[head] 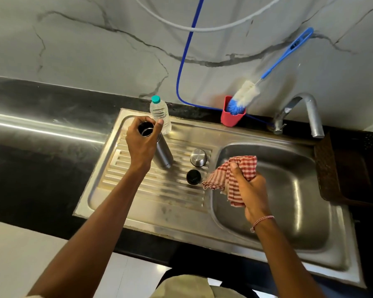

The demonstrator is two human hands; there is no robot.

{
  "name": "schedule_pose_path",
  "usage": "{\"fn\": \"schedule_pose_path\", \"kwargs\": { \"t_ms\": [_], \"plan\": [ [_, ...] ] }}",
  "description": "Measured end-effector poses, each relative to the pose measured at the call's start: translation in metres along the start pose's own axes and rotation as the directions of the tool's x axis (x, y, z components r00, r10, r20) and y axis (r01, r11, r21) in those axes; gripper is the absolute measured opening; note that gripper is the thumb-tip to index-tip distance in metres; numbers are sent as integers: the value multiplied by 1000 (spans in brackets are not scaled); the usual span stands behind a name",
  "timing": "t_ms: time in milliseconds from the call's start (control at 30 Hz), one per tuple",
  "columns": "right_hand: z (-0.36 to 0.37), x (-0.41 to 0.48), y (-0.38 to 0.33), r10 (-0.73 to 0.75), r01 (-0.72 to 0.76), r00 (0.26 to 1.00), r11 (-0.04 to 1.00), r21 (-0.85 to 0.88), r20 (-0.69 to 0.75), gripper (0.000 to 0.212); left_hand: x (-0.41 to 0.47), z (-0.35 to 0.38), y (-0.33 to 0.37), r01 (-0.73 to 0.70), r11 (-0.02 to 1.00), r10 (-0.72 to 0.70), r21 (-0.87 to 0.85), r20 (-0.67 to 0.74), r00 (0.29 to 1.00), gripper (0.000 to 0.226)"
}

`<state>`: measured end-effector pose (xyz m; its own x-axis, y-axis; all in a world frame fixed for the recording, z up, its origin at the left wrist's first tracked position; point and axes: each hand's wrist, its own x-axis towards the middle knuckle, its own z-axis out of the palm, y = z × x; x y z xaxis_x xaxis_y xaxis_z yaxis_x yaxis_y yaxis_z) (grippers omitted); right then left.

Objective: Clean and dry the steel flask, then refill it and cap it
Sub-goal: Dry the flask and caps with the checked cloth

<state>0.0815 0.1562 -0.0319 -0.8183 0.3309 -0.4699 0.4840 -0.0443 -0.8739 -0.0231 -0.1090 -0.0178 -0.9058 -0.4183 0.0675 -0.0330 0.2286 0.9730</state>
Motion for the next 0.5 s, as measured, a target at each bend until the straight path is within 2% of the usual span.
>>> {"fn": "schedule_pose_path", "kwargs": {
  "t_ms": [333,500],
  "plan": [
    [2,3,0,5,-7,998,999,-33,-63,32,9,8,-26,5,999,-8,54,42,999,32],
    [6,3,-1,-6,4,999,999,-39,-48,30,11,6,-28,-20,998,16,53,67,998,50]
  ]
}}
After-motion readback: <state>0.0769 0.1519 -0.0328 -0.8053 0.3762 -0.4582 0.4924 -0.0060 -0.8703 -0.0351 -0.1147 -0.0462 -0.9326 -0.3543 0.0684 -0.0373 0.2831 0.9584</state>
